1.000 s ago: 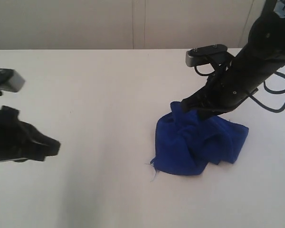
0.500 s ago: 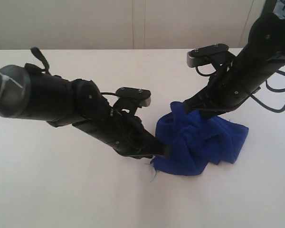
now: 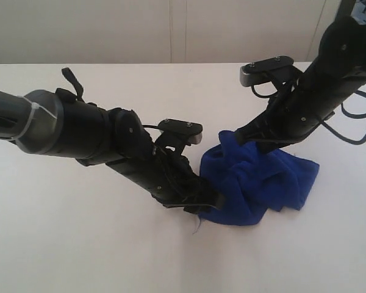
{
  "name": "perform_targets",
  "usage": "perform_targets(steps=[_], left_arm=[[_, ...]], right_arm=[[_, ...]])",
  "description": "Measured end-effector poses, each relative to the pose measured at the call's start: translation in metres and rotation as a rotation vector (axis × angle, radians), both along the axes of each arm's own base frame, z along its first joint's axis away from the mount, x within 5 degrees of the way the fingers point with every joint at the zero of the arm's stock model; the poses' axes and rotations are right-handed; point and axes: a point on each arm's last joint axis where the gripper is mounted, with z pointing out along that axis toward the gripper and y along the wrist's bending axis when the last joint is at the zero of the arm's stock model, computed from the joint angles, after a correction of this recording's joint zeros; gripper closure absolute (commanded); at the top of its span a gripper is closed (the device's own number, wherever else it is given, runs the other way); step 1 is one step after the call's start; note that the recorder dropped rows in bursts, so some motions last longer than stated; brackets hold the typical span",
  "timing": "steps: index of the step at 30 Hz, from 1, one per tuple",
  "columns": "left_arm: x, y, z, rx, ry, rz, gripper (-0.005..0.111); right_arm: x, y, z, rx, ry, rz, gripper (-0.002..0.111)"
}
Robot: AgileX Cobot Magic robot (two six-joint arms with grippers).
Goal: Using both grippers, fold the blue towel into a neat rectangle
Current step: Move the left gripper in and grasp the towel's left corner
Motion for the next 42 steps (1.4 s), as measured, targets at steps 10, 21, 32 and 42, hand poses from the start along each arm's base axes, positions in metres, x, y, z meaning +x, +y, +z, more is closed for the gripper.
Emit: perform_targets(steps=[10, 21, 32, 42], left_arm=[[0.003, -0.001, -0.010, 0.014, -0.002, 0.014, 0.049], [-0.002, -0.012, -0.015, 0.010, -0.014, 0.002, 0.052], [-0.001, -0.012, -0.019, 0.018, -0.004, 0.003, 0.107], [-0.003, -0.012, -0.019, 0.032, -0.001, -0.022, 0.107]], right_arm=[[0.001, 0.000, 0.000, 0.001, -0.007, -0.001, 0.108], [0.001, 0.000, 0.000, 0.001, -0.007, -0.001, 0.108], [0.001, 0.000, 0.000, -0.001, -0.009, -0.001, 0.108], [0.002, 0.000, 0.001, 0.000, -0.024, -0.003, 0.108]])
